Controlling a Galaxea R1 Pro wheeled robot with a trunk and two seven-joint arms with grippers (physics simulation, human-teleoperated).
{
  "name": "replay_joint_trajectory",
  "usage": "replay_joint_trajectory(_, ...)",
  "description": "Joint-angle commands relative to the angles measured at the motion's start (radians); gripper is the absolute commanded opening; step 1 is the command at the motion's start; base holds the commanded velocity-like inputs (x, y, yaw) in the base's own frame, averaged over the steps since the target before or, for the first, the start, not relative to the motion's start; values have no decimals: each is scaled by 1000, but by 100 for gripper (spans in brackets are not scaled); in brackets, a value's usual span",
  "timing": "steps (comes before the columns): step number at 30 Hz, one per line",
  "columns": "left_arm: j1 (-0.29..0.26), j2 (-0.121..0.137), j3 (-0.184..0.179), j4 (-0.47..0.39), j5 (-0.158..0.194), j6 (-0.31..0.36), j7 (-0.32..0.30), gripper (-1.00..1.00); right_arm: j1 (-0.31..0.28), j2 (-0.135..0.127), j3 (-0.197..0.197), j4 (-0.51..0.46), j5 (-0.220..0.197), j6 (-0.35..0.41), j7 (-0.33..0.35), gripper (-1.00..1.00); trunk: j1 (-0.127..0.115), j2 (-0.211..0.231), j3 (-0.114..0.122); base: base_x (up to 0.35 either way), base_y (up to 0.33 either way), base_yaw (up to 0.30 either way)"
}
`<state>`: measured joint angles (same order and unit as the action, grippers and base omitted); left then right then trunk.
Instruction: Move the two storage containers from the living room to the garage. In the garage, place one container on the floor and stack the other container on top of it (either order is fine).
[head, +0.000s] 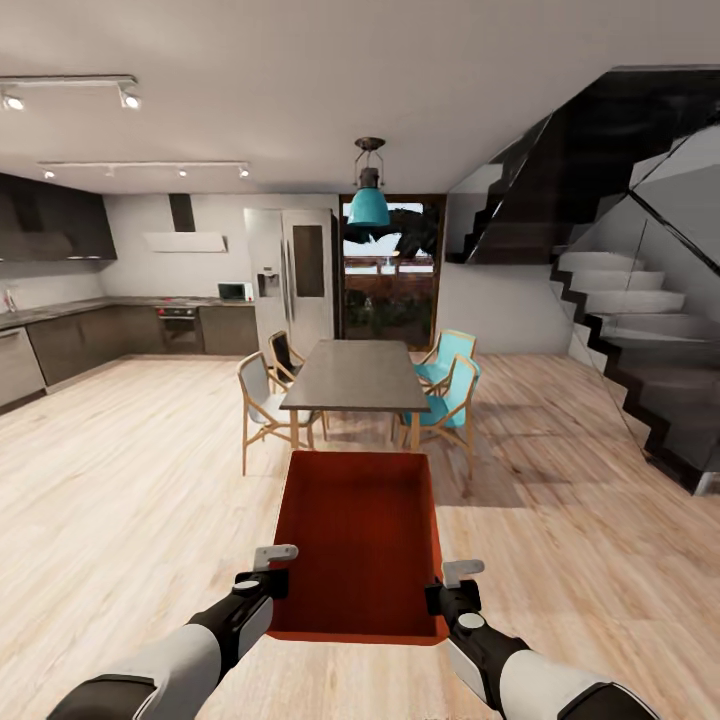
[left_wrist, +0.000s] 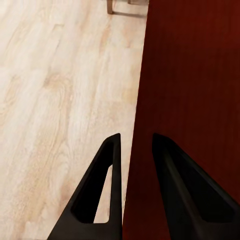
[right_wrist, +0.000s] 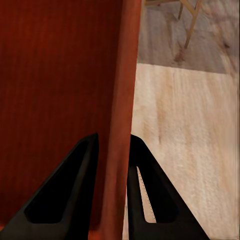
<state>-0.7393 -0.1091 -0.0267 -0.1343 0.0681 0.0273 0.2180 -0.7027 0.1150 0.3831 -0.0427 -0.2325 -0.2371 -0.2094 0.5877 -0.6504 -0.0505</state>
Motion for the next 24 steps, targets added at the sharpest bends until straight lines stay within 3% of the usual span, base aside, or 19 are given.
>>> replay_joint_trajectory(1, 0, 6, 7, -5, -14, 3, 11, -100, -1, 0, -73, 1, -11, -2, 0, -100, 0, -2, -2, 0, 0, -287)
replay_joint_trajectory(24, 0, 6, 7, -5, -14, 3, 11, -100, -1, 0, -73, 1, -10, -2, 0, -100, 0, -2, -2, 0, 0, -287)
